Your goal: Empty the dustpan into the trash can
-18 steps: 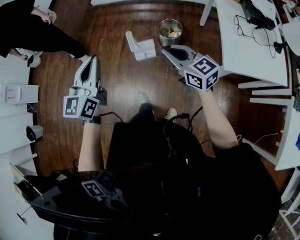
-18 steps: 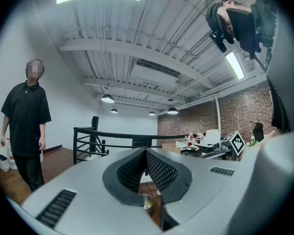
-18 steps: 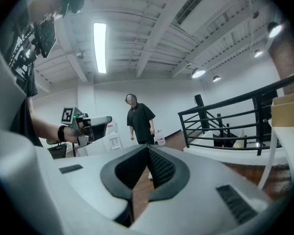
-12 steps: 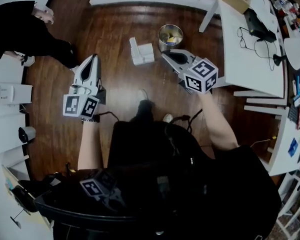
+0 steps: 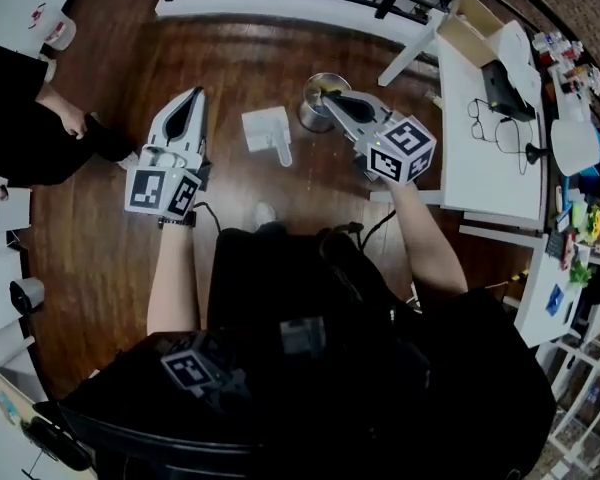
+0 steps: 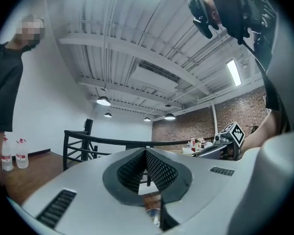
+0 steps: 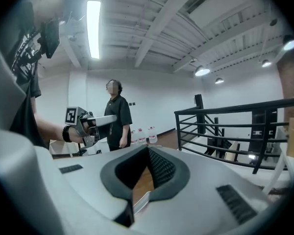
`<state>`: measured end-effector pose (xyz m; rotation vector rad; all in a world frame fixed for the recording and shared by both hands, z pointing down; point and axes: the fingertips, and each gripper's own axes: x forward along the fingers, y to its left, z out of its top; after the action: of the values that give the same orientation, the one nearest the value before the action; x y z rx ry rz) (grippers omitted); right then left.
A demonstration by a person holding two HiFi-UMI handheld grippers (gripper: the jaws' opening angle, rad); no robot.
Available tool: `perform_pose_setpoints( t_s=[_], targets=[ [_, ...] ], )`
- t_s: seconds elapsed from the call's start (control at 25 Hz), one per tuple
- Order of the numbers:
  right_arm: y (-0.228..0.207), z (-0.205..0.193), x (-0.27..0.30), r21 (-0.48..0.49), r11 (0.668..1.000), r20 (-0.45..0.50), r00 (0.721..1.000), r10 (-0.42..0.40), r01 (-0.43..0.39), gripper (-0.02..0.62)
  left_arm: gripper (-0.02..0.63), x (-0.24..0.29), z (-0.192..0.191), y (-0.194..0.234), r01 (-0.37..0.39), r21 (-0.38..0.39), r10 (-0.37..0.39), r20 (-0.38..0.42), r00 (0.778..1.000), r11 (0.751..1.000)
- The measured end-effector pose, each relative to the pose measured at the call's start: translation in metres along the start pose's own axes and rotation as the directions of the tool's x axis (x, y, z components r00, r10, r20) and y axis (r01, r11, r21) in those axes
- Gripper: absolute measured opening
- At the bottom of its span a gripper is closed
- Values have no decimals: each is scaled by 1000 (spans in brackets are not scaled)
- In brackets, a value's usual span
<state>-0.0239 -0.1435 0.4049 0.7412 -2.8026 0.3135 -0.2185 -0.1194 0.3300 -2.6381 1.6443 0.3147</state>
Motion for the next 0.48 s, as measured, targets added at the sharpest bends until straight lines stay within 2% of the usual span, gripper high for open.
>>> perform_pose_setpoints(
  t_s=[0.24, 0.48],
  targets=[
    [-20, -4, 16, 16, 1000, -50, 999, -4, 4, 6, 3, 29, -11, 14, 34, -43, -34, 0, 999, 999],
    [-35, -36, 22, 11, 998, -128, 989, 68, -67, 6, 3, 47, -26, 10, 19, -57, -20, -19, 1000, 998]
  ],
)
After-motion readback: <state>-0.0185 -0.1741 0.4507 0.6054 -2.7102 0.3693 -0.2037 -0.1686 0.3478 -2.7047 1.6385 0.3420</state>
